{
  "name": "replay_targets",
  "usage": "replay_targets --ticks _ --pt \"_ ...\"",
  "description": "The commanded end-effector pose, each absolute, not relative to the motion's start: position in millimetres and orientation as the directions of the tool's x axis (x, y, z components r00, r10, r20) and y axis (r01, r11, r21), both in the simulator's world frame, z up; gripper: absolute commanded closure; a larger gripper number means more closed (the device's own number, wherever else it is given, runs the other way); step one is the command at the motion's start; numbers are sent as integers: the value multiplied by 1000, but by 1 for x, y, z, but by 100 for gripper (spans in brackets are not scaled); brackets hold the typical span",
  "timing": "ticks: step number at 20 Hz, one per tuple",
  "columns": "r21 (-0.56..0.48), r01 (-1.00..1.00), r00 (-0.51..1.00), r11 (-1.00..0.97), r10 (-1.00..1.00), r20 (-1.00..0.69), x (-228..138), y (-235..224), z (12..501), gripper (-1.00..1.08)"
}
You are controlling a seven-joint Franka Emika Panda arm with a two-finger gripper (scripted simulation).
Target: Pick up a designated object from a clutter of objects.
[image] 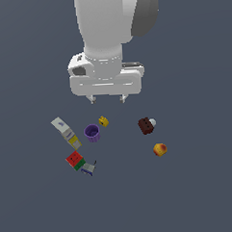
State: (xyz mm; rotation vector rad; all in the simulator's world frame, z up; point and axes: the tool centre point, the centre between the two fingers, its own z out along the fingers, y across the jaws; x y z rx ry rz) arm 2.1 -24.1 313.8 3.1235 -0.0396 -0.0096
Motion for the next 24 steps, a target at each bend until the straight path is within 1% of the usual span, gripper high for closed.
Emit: replay_targets --ticks 1,15,19,24 --pt "18 -25 1000 -1000 -25 -6 2 -24 314 -92" --pt "38 8 1000 -999 8 2 4 -29 324 -92" --pt "39 15 1000 -999 15 2 5 -24 318 -92" --pt "42 34 999 -999 34 2 6 -10 297 -92"
